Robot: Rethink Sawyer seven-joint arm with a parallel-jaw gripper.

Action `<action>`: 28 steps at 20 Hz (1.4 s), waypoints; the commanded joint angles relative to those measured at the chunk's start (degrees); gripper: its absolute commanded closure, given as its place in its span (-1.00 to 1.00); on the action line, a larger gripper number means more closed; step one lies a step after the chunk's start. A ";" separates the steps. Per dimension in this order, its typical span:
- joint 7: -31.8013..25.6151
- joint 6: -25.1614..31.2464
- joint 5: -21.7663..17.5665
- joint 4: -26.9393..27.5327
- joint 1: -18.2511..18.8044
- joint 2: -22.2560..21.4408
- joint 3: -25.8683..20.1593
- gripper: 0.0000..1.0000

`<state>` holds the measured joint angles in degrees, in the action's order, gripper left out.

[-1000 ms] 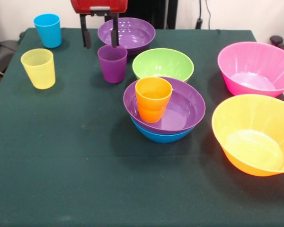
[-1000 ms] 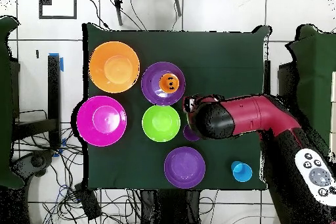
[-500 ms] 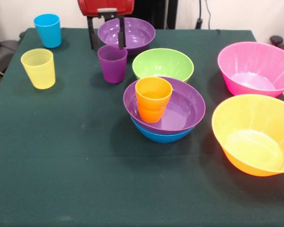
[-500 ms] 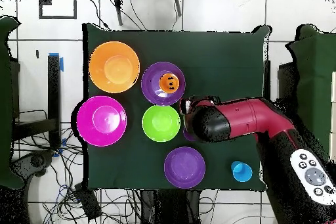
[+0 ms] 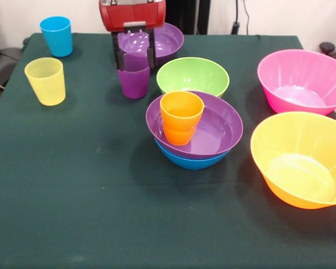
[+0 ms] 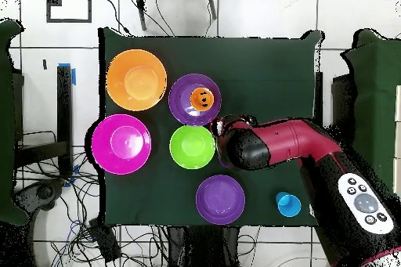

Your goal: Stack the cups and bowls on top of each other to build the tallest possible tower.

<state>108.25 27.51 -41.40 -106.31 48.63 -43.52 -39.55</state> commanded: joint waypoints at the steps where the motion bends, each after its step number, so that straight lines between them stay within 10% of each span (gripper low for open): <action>1: -1.98 -2.02 -5.02 0.43 -2.69 3.82 3.01 -1.00; 28: -4.13 -1.86 -4.36 -1.37 -1.04 1.98 0.86 -1.00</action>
<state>108.25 26.88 -42.19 -106.35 48.90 -42.41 -39.30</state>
